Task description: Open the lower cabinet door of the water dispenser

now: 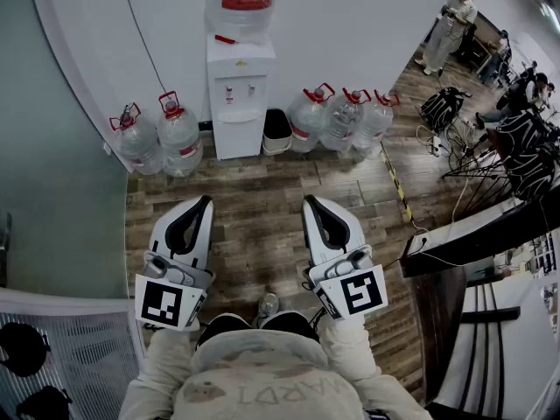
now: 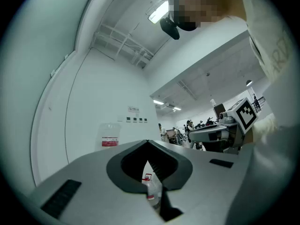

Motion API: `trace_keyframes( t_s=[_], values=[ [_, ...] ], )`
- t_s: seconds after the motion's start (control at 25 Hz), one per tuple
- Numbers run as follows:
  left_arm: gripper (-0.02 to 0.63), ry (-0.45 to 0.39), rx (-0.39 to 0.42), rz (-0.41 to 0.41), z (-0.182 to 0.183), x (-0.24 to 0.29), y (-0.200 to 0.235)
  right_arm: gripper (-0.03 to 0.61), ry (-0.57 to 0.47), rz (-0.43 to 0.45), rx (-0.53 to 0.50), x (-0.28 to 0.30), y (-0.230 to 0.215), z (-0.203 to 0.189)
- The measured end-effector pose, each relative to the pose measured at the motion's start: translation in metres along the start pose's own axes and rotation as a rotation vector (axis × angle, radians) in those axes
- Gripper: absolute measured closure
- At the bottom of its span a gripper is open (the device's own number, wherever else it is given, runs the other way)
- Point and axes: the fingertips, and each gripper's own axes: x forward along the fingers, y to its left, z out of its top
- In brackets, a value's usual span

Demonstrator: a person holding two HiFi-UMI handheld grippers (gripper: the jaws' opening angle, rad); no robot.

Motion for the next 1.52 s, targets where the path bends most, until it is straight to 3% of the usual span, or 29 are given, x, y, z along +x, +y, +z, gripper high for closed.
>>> trace_keyframes(
  t_s=[0.52, 1.12, 1.52],
  values=[
    [0.612, -0.006, -0.006, 0.02, -0.007, 0.038, -0.003, 0.571, -0.019, 0.006, -0.015, 0.013, -0.039, -0.008],
    [0.612, -0.019, -0.013, 0.092, -0.017, 0.089, -0.012, 0.571, -0.035, 0.108, 0.049, 0.03, -0.094, -0.031],
    [0.612, -0.027, -0.024, 0.088, -0.032, 0.145, 0.018, 0.571, -0.029, 0.091, 0.045, 0.077, -0.132, -0.047]
  ],
)
